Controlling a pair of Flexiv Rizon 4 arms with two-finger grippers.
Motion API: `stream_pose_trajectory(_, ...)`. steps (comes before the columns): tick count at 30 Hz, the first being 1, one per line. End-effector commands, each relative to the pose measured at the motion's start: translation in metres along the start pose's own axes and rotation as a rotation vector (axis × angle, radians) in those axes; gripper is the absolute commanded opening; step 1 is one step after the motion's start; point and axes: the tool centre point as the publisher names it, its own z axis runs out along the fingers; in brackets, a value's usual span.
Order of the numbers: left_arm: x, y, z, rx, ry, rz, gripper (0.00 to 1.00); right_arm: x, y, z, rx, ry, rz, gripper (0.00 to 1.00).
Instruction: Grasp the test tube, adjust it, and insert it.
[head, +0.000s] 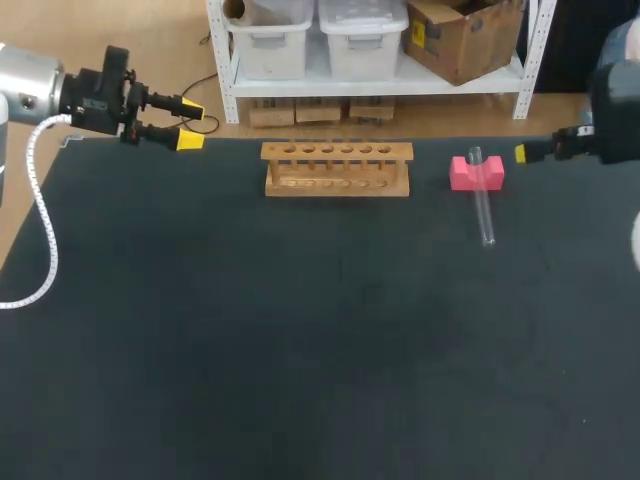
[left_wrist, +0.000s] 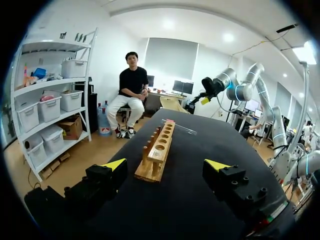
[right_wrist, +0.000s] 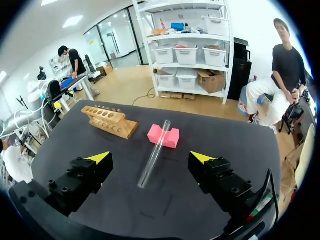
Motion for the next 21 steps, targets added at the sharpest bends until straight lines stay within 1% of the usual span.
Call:
stream_pose_trajectory(1, 0.000, 0.001, 0.000, 0.001, 0.000, 0.001, 1.00, 0.005, 0.009, 0.014, 0.356, -0.035, 0.006, 1.00)
stream_pose_trajectory(6, 0.000, 0.001, 0.000, 0.001, 0.000, 0.001, 1.00, 0.009, 0.012, 0.023, 0.430, -0.052, 0.019, 1.00)
stream_pose_trajectory(10, 0.000, 0.001, 0.000, 0.001, 0.000, 0.001, 1.00, 0.010, 0.016, 0.027, 0.472, -0.073, 0.020, 1.00)
stream_pose_trajectory(14, 0.000, 0.001, 0.000, 0.001, 0.000, 0.001, 1.00, 0.014, 0.018, 0.035, 0.520, -0.053, 0.016, 1.00)
stream_pose_trajectory(21, 0.000, 0.001, 0.000, 0.001, 0.000, 0.001, 1.00, 0.023, 0.016, 0.055, 0.536, -0.036, 0.033, 1.00)
